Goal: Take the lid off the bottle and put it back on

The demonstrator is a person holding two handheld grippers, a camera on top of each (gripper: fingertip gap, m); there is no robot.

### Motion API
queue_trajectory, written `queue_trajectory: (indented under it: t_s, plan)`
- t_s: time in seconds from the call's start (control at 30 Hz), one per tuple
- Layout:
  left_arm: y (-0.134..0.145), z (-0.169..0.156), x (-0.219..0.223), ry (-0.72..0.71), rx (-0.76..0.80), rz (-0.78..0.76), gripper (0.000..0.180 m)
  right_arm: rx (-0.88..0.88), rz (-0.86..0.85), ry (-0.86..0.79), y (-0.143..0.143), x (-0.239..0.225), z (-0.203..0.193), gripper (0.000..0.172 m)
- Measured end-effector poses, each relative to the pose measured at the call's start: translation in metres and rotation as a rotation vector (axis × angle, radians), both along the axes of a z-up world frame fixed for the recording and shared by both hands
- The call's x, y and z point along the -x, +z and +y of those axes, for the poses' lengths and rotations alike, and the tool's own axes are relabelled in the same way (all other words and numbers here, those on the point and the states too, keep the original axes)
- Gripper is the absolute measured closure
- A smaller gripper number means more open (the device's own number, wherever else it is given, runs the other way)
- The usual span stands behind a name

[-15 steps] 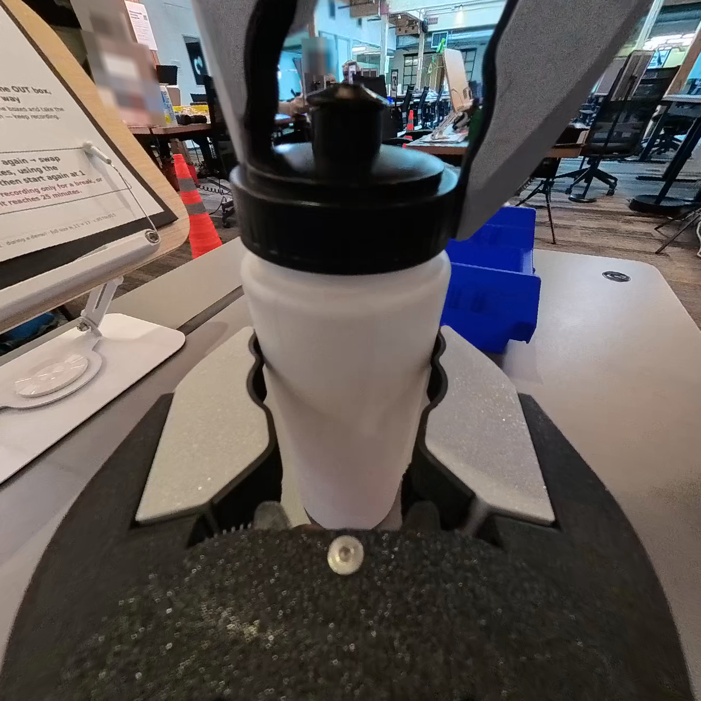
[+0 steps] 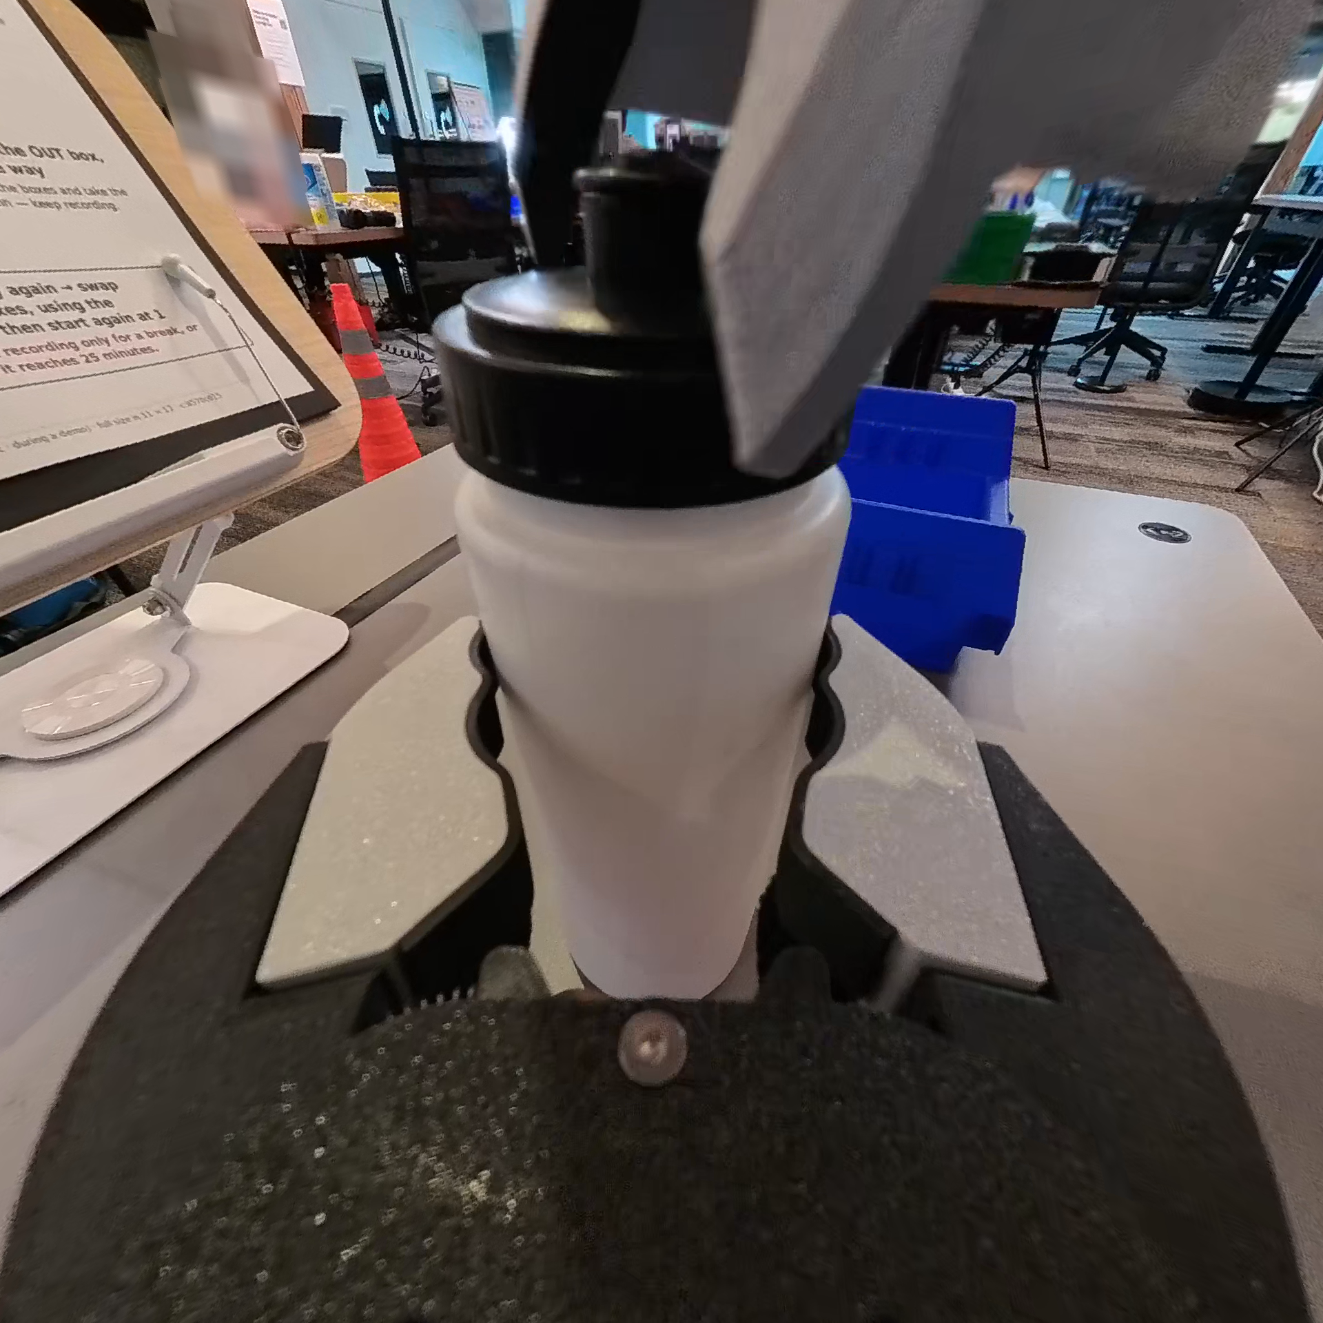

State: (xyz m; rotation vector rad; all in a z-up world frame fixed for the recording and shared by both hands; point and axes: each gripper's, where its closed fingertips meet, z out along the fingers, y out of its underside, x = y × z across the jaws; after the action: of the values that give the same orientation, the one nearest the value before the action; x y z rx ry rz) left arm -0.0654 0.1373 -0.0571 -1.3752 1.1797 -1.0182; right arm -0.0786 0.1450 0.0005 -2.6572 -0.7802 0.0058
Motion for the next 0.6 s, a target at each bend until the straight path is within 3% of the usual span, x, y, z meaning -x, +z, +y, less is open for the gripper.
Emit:
queue_trajectory:
  t_s: [0.07,0.13,0.17,0.3,0.4,0.43,0.6]
  plan:
    - [0.0,0.0,0.0,0.003,0.0,0.003,0.096,0.047,0.024,-0.054,-0.007,0.001,-0.002,0.077]
    - [0.0,0.0,0.0,0.006,0.0,0.006,0.097,0.098,0.073,-0.023,-0.008,0.01,-0.006,0.099]
    - [-0.001,0.0,0.0,0.005,-0.002,0.007,0.097,0.111,0.049,0.015,-0.008,0.009,-0.007,0.099]
    - [-0.001,0.0,0.0,0.003,-0.006,0.009,0.097,0.122,-0.133,0.382,-0.005,0.009,-0.009,0.099]
    - [-0.001,0.001,0.0,0.004,0.001,0.005,0.097,0.023,-0.315,0.814,-0.005,0.008,-0.009,0.099]
    - [-0.001,0.001,0.0,0.0,0.004,0.004,0.097,0.001,-0.332,0.891,-0.005,0.01,-0.008,0.099]
    - [-0.001,-0.001,0.0,0.003,-0.005,0.011,0.097,0.08,-0.174,0.82,0.008,0.02,-0.014,0.1]
